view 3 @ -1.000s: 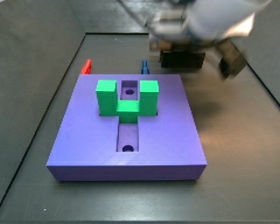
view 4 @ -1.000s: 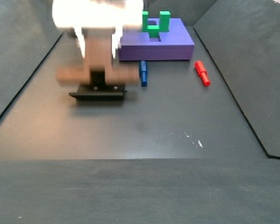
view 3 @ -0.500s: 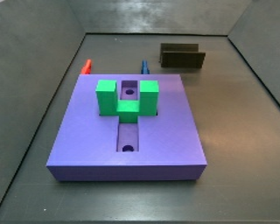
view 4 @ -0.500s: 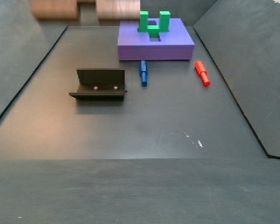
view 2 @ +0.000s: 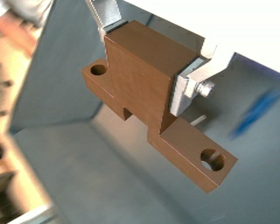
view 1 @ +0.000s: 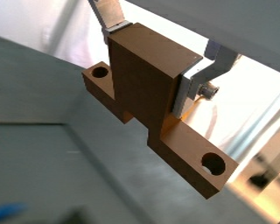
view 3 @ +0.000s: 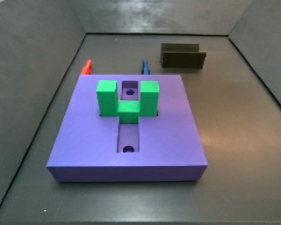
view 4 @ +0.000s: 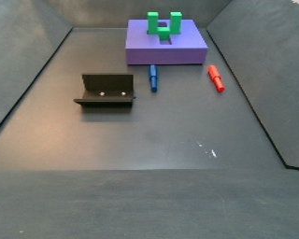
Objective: Pick up the brown object. Move up. Place the brown object on the fixture. Regrasp the brown object. Move to above the board. Insert the brown object.
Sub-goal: Move to above the board.
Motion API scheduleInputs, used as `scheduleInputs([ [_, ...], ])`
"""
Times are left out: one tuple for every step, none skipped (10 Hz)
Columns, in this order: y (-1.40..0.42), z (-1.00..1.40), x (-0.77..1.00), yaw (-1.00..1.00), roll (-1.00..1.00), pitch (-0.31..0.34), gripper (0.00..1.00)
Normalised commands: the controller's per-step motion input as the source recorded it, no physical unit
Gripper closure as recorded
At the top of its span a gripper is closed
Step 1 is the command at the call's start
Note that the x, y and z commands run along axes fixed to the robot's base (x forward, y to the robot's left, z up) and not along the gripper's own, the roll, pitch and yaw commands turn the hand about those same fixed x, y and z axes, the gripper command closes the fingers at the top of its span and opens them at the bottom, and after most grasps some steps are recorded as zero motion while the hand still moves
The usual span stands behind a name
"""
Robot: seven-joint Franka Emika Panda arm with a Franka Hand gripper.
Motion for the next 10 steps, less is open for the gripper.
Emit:
scheduleInputs([
  [-1.40, 0.29, -1.01, -0.07, -1.00, 0.040, 1.00],
  [-1.40, 0.27, -1.02, -0.07, -1.00, 0.040, 1.00],
  [-1.40, 0.28, -1.03, -0.07, -1.00, 0.047, 1.00],
  [-1.40, 0.29, -1.05, -0.06, -1.00, 0.046, 1.00],
  [-0.57, 0.12, -0.47, -0.06, -1.00, 0.043, 1.00],
  [-0.17, 0.03, -0.19, -0.05, -1.00, 0.044, 1.00],
  [-0.05, 0.00, -0.10, -0.05, -1.00, 0.059, 1.00],
  [-0.03, 0.03, -0.09, -0.04, -1.00, 0.027, 1.00],
  [0.00, 0.01, -0.08, -0.03, -0.99, -0.007, 1.00],
  [0.04, 0.01, -0.07, -0.02, -0.77, -0.019, 1.00],
])
